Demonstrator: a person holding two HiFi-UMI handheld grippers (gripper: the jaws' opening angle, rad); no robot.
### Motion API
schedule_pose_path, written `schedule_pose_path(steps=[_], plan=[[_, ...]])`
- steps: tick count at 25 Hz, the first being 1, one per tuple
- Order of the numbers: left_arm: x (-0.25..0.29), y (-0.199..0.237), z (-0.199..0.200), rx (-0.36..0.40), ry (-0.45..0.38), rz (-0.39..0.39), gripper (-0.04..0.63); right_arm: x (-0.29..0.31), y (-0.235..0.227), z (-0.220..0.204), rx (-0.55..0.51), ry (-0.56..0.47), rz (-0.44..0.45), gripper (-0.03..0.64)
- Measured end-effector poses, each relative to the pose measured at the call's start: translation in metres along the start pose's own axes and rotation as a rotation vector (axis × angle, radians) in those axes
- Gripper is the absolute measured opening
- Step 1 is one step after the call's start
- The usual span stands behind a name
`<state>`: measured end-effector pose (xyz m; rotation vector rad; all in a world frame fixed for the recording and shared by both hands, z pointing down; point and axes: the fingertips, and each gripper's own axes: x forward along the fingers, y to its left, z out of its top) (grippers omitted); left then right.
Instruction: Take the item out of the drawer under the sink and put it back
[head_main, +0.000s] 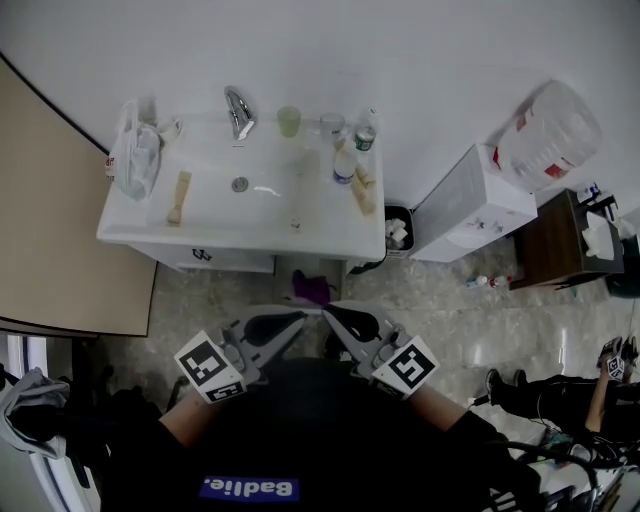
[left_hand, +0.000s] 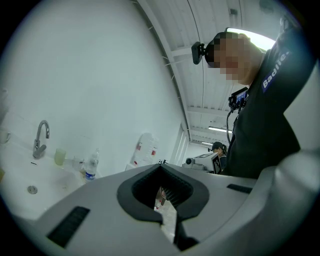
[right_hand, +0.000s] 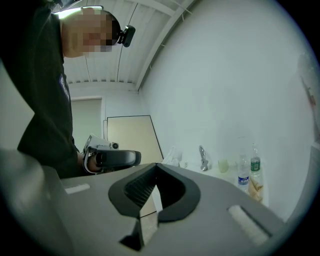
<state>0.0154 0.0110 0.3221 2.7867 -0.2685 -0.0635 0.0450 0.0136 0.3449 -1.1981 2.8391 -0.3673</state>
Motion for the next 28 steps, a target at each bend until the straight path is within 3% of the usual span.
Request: schedule_pose_path(steps=[28], plan=[[0.002, -0.01, -0.01, 0.024, 0.044, 0.004, -0.011, 0.0, 0.008, -0.011, 0.029, 0.025, 0.048, 0.002]])
